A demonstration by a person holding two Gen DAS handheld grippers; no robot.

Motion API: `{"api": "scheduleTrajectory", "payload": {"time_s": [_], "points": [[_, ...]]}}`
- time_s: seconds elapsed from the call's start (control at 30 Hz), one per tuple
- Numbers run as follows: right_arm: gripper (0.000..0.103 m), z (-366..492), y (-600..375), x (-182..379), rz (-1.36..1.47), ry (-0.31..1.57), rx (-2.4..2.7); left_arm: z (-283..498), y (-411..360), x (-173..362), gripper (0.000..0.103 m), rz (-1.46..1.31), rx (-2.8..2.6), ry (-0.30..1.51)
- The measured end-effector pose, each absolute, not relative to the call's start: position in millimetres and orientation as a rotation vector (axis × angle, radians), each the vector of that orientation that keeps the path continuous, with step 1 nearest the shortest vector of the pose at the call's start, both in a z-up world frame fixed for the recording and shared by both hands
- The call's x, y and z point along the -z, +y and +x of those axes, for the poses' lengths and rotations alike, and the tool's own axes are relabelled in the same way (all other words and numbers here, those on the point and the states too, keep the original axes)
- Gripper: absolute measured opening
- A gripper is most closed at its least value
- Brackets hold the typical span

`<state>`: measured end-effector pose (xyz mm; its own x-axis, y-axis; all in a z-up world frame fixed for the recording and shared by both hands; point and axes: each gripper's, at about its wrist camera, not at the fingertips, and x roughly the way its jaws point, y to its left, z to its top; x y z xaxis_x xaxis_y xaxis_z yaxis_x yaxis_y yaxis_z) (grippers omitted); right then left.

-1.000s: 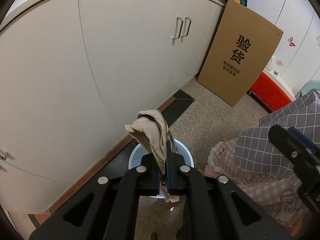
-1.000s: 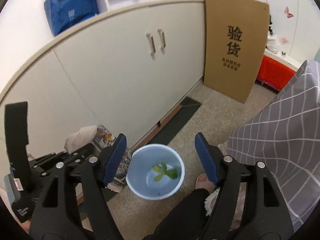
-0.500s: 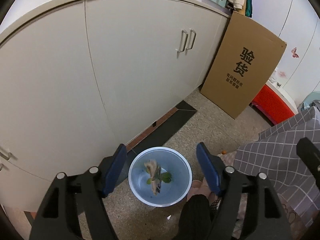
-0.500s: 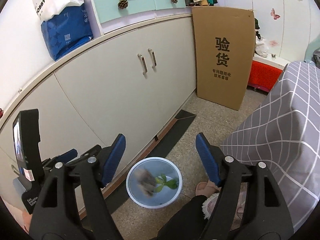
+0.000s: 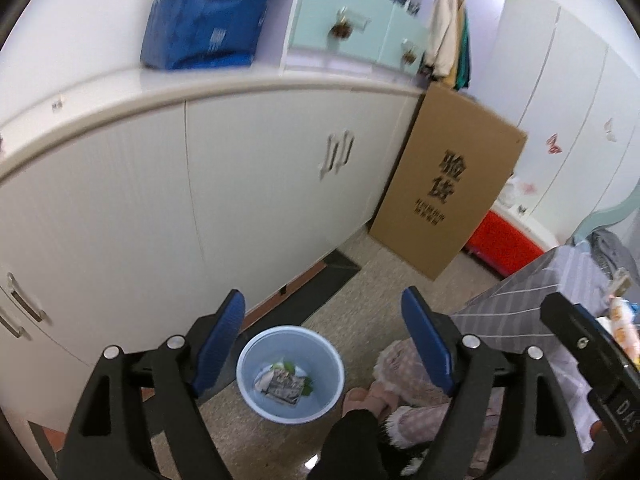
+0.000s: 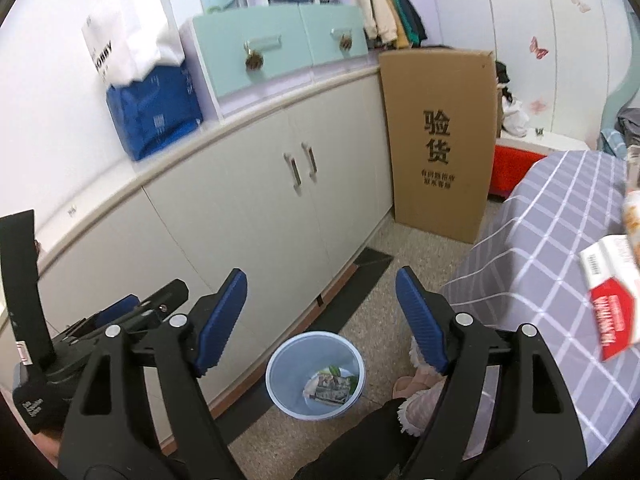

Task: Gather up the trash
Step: 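Move both tools back to the table and grasp the plastic bag with the right tool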

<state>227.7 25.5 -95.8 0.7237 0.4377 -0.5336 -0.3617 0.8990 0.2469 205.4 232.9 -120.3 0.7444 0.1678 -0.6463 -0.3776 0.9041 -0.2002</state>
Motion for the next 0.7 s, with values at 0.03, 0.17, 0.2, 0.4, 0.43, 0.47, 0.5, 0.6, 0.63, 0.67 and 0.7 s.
{"api": "scheduleTrajectory", "payload": {"time_s": [0.03,0.17,0.2,0.4,0.43,0.47,0.5,0.6,0.63,0.67,0.7], "points": [[0.076,224,20,91,0.133,0.611,-0.441,200,226,111,0.079,-0.327,-0.292,0.650],[0.078,206,-8,73,0.157,0.572,-0.421,181,198,87,0.081,-0.296,-0.256,0.600],[0.079,201,-18,69,0.160,0.563,-0.409,177,192,83,0.082,-0.287,-0.246,0.591],[0.081,175,-73,60,0.181,0.542,-0.339,161,135,61,0.082,-0.226,-0.141,0.568],[0.081,171,-85,60,0.185,0.539,-0.318,160,124,59,0.082,-0.216,-0.121,0.571],[0.081,167,-96,60,0.189,0.538,-0.301,159,115,59,0.082,-0.207,-0.102,0.575],[0.081,165,-106,60,0.194,0.537,-0.287,159,103,58,0.082,-0.196,-0.077,0.581],[0.083,156,-143,62,0.225,0.538,-0.234,159,70,58,0.082,-0.165,-0.015,0.594],[0.083,154,-154,64,0.238,0.541,-0.219,158,64,59,0.082,-0.157,0.000,0.598],[0.083,151,-165,65,0.250,0.542,-0.207,160,49,60,0.082,-0.146,0.035,0.609],[0.083,149,-178,67,0.262,0.542,-0.187,160,41,61,0.082,-0.142,0.052,0.616]]}}
